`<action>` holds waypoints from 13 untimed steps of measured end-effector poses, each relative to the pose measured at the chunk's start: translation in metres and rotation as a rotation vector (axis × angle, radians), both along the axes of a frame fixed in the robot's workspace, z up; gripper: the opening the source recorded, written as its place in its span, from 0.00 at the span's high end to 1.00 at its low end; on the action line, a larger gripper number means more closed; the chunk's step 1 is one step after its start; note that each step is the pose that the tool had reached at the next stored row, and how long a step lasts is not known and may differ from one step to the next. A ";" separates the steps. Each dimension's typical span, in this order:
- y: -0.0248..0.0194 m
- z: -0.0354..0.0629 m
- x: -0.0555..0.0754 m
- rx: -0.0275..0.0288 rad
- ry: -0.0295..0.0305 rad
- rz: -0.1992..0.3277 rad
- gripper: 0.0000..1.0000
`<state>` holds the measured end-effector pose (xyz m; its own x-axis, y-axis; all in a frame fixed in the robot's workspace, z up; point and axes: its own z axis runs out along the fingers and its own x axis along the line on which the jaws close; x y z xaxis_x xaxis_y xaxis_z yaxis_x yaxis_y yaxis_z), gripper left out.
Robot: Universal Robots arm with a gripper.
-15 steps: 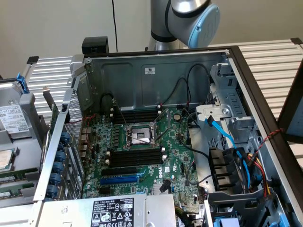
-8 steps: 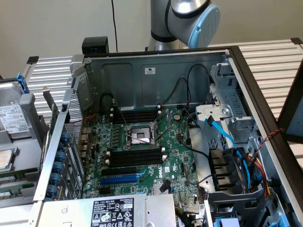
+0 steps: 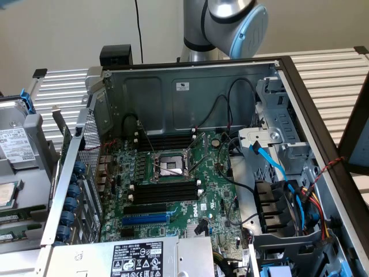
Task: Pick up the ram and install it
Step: 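Pick up the ram and move it above insertion slot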
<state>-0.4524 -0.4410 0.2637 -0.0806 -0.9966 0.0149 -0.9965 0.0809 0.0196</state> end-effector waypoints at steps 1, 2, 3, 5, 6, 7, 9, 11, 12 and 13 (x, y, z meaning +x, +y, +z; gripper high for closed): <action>-0.0004 -0.0019 0.000 0.0000 0.0000 0.001 0.75; -0.0008 -0.0037 0.000 0.0000 -0.0001 0.002 0.75; -0.0012 -0.0056 0.000 0.0000 -0.0001 0.003 0.75; -0.0019 -0.0093 0.000 0.0001 -0.0003 0.006 0.75; -0.0023 -0.0111 0.000 0.0001 -0.0003 0.007 0.75; -0.0027 -0.0130 0.000 0.0000 -0.0002 0.008 0.75; -0.0034 -0.0167 0.000 0.0000 -0.0003 0.010 0.75; -0.0041 -0.0203 0.000 0.0001 -0.0004 0.013 0.75; -0.0043 -0.0220 0.000 0.0000 -0.0004 0.014 0.75; -0.0046 -0.0239 0.000 0.0001 -0.0005 0.015 0.75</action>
<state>-0.4524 -0.4455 0.2398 -0.0655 -0.9977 0.0148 -0.9977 0.0658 0.0191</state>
